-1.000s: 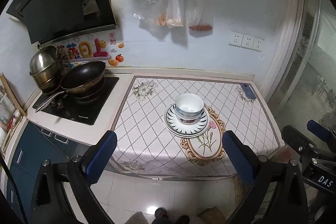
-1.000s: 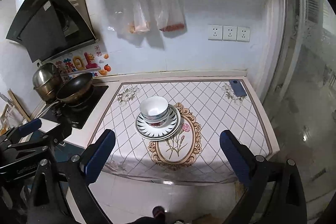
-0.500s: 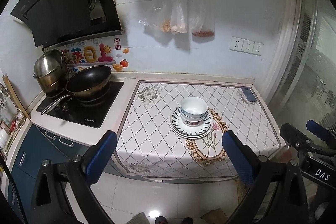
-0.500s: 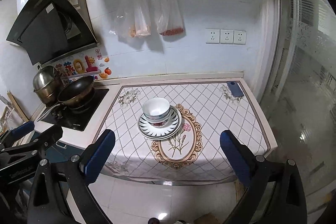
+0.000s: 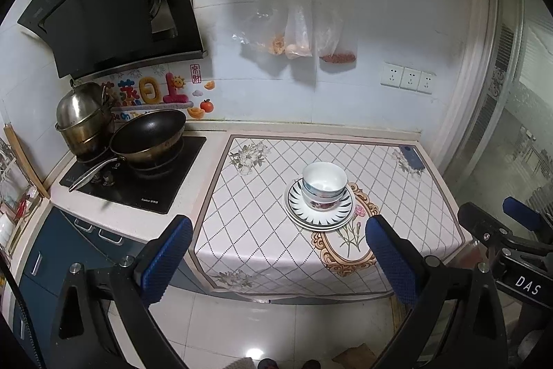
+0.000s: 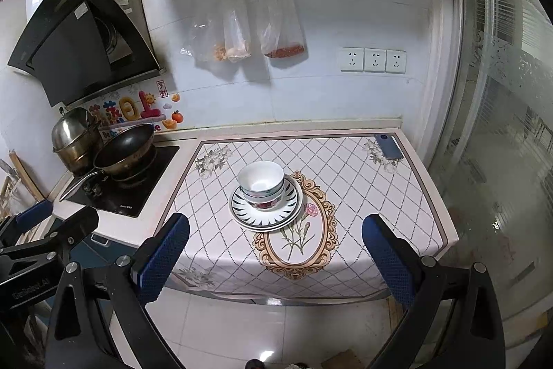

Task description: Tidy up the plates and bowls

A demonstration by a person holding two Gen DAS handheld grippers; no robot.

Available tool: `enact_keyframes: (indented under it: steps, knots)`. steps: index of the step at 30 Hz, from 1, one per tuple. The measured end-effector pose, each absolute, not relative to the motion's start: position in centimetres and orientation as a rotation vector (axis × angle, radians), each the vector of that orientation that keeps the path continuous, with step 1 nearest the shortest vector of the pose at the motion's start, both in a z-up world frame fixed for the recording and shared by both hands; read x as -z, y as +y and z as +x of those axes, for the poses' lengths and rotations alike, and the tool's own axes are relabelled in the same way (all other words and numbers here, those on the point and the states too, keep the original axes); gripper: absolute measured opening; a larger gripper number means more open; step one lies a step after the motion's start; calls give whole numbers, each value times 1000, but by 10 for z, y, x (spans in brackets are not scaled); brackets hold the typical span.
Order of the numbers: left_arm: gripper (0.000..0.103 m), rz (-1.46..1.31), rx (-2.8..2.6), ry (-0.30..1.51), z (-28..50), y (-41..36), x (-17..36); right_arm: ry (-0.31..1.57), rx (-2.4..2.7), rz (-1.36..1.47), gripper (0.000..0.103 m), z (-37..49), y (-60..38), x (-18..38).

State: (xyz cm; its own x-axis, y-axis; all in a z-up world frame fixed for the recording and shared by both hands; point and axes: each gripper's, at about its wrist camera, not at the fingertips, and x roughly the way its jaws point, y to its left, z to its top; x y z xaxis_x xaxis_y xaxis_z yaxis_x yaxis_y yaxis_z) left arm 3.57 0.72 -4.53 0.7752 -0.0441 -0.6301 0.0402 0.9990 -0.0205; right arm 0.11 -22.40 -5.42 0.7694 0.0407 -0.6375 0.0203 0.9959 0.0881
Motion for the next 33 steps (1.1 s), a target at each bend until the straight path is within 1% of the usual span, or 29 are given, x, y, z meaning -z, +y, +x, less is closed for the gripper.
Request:
enact_keyframes:
  steps: [33]
  knots:
    - [103, -9, 50, 668, 37, 3, 42, 670, 0, 93, 102, 4, -230, 56]
